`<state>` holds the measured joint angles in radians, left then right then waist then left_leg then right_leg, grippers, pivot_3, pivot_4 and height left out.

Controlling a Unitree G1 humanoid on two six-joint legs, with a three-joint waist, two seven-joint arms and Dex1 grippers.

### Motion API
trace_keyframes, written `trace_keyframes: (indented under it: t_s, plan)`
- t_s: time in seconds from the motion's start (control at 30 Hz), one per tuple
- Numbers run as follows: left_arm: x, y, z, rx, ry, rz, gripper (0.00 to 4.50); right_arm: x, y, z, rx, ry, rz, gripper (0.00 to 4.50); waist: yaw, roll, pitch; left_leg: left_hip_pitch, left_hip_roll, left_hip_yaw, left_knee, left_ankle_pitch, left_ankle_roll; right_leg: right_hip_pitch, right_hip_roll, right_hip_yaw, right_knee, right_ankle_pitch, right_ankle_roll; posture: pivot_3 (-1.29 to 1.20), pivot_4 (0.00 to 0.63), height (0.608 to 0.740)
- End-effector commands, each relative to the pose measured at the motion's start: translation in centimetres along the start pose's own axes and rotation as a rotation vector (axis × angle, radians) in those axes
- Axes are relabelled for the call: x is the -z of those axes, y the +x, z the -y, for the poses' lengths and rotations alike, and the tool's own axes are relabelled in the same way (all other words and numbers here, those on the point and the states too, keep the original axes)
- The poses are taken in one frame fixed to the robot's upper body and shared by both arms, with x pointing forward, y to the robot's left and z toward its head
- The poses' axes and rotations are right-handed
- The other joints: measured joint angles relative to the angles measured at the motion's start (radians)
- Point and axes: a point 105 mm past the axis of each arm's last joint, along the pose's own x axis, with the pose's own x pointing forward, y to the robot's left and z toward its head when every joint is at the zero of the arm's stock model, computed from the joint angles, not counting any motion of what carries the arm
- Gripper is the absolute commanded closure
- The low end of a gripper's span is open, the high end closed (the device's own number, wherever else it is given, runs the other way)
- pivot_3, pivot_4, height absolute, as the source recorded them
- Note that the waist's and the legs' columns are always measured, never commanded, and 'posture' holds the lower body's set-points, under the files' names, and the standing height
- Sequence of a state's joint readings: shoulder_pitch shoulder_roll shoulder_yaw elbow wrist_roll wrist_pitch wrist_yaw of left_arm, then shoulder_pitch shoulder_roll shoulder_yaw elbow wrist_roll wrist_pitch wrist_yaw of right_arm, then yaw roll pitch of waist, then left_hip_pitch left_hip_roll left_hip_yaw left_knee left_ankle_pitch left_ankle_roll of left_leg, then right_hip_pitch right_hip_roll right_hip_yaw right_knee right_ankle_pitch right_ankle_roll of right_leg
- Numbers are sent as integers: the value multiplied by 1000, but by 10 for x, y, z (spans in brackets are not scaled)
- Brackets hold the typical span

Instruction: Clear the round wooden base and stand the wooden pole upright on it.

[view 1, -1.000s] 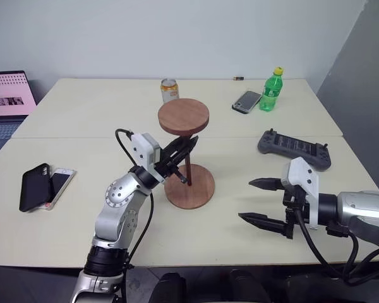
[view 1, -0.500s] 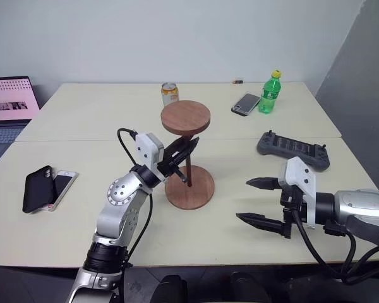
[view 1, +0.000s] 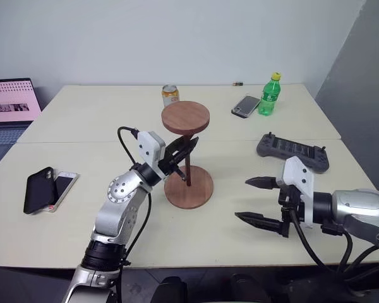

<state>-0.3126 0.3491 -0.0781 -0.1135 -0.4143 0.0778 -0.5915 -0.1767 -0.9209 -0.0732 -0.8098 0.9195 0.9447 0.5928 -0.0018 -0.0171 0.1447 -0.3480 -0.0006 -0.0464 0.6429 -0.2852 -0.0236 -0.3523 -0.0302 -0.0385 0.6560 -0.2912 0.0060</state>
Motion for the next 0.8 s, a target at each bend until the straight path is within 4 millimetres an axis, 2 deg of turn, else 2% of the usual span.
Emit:
trace_keyframes:
  t_s: [0.03, 0.4, 0.43, 0.53, 0.57, 0.6, 0.67, 0.7, 0.8]
  plan:
    - [53, -21, -10, -66, -43, -260, 4243, -9, 0, 0, 1, -46, 32, 0, 0, -1, 3, 0, 0, 0, 0, 0, 0, 0, 0, 0, 0, 0, 0, 0, 150, 740]
    - [52, -21, -9, -75, -67, -267, 4243, -10, 0, 1, 3, -60, 39, 0, 1, 0, 11, -1, 1, -1, -3, 0, 0, -1, 0, -2, -9, 2, 3, 0, 150, 740]
    - [51, -22, -9, -75, -69, -266, 3540, -10, 0, 1, 3, -60, 40, 0, 2, 0, 12, -1, 1, -1, -3, 0, 0, -1, 0, -2, -9, 2, 3, 0, 150, 740]
    - [49, -21, -7, -60, -78, -261, 3001, -10, 0, 1, 3, -60, 39, 0, -2, 6, 21, -3, 1, 0, -4, 0, 0, -3, 0, 0, -10, 2, 4, 0, 150, 740]
    - [48, -21, -6, -52, -78, -260, 2838, -9, 0, 2, 4, -60, 38, 0, 0, -3, 27, -8, 1, 0, -4, 0, 0, -8, 0, 0, -9, 2, 4, 0, 150, 740]
    - [47, -20, -5, -43, -74, -257, 2558, -9, 0, 2, 5, -59, 38, 0, 1, -5, 28, -25, 2, -1, -3, 2, -2, -25, 3, -1, -6, 4, 5, 0, 150, 740]
    - [43, -19, -1, -20, -59, -248, 2206, -8, -1, 2, 8, -58, 36, 0, 9, -8, 30, -42, 6, -3, 4, 10, -15, -37, 7, -4, -4, 6, 2, 0, 150, 740]
    - [40, -19, 0, -7, -51, -241, 1976, -8, -2, 2, 10, -57, 35, 0, 13, -8, 30, -44, 7, -3, 4, 11, -17, -38, 7, -5, -6, 11, -3, 0, 150, 740]
    - [36, -20, 3, 22, -26, -238, 1391, -7, -3, 3, 19, -51, 34, 0, 25, -8, 31, -47, 7, -1, 4, 11, -17, -38, 6, -5, -12, 11, -3, 0, 150, 740]
